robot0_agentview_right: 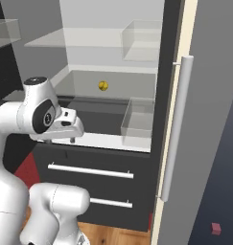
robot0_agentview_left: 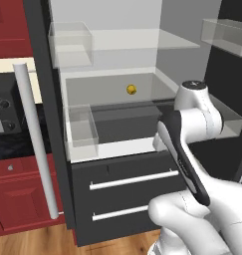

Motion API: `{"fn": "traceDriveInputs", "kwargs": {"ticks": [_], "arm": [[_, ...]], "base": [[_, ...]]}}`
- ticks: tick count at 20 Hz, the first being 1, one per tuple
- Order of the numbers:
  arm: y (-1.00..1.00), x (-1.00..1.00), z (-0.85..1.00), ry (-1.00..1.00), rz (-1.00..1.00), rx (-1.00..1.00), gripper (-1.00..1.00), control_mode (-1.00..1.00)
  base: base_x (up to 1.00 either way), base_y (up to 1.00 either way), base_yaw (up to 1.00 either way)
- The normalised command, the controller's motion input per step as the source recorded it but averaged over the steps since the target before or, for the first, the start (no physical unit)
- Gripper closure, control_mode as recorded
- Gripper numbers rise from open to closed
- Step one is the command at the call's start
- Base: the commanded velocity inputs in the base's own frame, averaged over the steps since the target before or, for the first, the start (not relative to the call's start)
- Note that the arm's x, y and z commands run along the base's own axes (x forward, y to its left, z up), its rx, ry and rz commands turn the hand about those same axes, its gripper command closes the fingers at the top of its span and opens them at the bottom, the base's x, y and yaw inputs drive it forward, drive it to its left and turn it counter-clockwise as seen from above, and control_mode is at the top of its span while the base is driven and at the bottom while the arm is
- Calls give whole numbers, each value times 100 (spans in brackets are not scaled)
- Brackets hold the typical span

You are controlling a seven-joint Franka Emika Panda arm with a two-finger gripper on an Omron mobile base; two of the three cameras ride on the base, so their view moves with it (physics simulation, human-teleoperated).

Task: Retrieve a lemon from the fridge and place it on the cutting board with the fish.

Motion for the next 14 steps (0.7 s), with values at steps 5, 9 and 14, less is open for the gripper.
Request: {"fn": "traceDriveInputs", "kwargs": {"ticks": [5,9,14], "arm": [[-8,0,-6,1,1,0,-100,-100],[0,0,-5,-2,0,0,-100,-100],[0,-10,-31,0,-5,1,-100,-100]], "base": [[0,0,0],[0,0,0],[0,0,0]]}}
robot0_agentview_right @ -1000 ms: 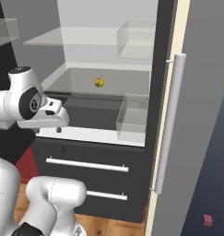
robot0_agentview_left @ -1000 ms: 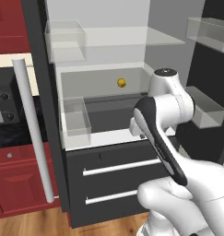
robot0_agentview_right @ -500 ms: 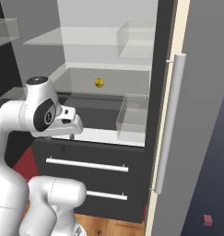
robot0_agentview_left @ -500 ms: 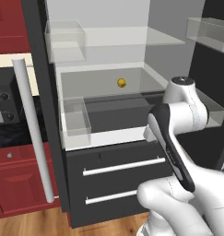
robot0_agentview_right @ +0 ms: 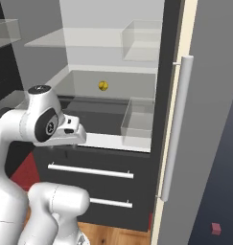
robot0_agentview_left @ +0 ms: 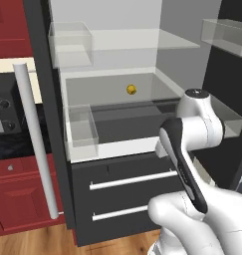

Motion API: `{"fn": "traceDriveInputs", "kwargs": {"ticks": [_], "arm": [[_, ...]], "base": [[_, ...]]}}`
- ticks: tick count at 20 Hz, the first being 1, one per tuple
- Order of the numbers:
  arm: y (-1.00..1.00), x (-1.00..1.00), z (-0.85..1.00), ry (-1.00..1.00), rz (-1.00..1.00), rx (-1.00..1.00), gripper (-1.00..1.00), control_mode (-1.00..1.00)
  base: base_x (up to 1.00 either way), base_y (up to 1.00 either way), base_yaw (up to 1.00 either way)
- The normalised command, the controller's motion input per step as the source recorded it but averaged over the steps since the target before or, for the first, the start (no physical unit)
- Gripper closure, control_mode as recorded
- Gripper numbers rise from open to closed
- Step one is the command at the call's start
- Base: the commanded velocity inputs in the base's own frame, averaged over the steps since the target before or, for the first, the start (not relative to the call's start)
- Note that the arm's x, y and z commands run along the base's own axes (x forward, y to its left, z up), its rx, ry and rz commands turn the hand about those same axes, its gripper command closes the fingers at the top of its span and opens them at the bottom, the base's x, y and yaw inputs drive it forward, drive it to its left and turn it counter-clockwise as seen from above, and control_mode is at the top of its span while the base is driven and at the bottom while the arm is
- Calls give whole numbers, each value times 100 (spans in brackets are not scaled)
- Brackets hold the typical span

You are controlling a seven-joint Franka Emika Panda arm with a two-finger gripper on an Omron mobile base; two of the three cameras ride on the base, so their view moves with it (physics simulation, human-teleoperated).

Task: Retrieve a lemon from the fridge and place it on the cutting board with the fish.

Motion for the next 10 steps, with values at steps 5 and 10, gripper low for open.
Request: {"fn": "traceDriveInputs", "kwargs": {"ticks": [5,10], "arm": [[-3,-19,-25,2,-22,7,-100,-100],[0,-8,0,8,-28,14,-100,-100]], "base": [[0,0,0],[0,0,0]]}}
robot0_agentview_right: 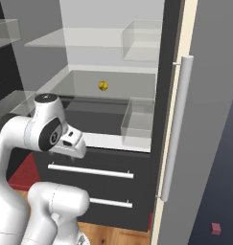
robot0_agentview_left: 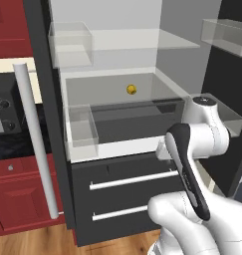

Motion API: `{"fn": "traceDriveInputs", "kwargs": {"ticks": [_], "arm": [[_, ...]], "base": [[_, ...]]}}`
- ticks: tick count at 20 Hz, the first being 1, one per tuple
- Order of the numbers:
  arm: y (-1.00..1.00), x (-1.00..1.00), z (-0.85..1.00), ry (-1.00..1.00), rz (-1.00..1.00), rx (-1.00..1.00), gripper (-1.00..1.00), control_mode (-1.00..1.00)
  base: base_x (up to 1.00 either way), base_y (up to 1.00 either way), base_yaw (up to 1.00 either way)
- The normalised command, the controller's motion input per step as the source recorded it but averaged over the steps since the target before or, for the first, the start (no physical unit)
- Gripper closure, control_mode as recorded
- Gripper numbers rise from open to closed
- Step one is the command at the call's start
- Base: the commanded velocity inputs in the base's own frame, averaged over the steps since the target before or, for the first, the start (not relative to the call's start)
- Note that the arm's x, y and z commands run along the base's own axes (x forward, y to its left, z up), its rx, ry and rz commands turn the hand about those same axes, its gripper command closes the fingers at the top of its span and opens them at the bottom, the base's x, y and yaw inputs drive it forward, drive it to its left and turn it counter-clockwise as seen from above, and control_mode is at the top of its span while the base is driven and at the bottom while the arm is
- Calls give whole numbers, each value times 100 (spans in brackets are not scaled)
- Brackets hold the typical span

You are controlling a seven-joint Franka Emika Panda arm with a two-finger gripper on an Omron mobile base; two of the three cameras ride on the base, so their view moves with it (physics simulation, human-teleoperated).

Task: Retrieve a lemon from the fridge and place it on the cutting board with the fish.

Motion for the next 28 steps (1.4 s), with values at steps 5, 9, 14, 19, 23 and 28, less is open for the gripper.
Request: {"fn": "traceDriveInputs", "kwargs": {"ticks": [5,9,14,19,23,28], "arm": [[0,-1,3,3,-20,2,-100,-100],[0,0,0,0,0,0,-100,-100],[0,4,0,0,0,0,-100,100],[0,0,0,0,0,0,-100,100],[0,0,0,0,0,0,-100,100],[0,0,0,0,0,0,-100,100]], "base": [[0,0,0],[0,0,0],[7,0,0],[59,0,1],[66,0,0],[67,0,0]]}}
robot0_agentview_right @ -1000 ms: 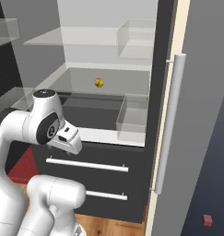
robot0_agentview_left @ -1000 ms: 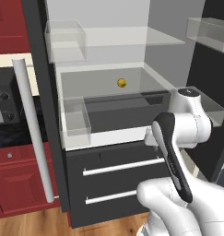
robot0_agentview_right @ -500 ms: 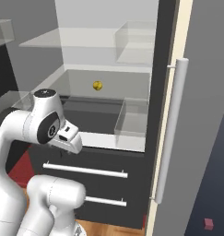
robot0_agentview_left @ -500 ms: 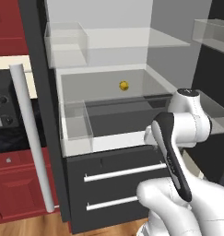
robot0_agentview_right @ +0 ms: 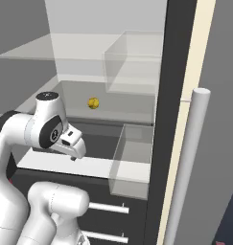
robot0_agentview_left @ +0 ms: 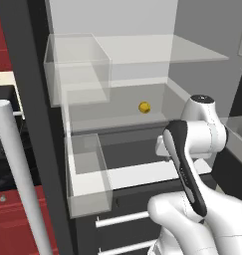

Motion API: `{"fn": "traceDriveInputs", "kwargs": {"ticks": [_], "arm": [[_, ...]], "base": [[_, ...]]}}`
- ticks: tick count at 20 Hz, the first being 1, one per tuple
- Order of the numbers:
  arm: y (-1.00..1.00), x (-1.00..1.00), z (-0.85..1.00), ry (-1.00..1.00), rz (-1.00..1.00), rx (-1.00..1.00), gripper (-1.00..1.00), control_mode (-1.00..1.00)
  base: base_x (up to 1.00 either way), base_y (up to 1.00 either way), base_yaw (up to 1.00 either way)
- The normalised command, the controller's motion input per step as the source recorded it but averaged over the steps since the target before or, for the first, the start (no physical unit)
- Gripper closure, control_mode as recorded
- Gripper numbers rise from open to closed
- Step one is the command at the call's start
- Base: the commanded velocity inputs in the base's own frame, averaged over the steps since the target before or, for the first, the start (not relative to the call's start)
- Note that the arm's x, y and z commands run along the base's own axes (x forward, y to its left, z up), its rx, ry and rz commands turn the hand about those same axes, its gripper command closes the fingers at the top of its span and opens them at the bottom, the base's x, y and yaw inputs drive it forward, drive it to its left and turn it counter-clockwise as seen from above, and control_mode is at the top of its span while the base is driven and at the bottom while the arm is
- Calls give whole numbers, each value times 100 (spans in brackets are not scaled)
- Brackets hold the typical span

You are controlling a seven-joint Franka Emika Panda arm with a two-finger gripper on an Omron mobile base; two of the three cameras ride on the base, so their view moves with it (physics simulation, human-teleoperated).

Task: Retrieve a lemon from the fridge and place it on the cutting board with the fish.

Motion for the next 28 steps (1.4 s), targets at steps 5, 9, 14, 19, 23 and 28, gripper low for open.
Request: {"fn": "traceDriveInputs", "kwargs": {"ticks": [5,9,14,19,23,28], "arm": [[0,0,0,0,0,0,-100,100],[0,0,0,0,0,0,-100,100],[0,0,0,0,0,0,-100,100],[0,25,0,-19,4,0,-100,-100],[0,16,11,-41,11,0,-100,-100],[1,1,47,-29,7,-5,-100,-100]], "base": [[62,0,0],[58,0,0],[48,0,0],[0,0,0],[0,0,0],[0,0,0]]}}
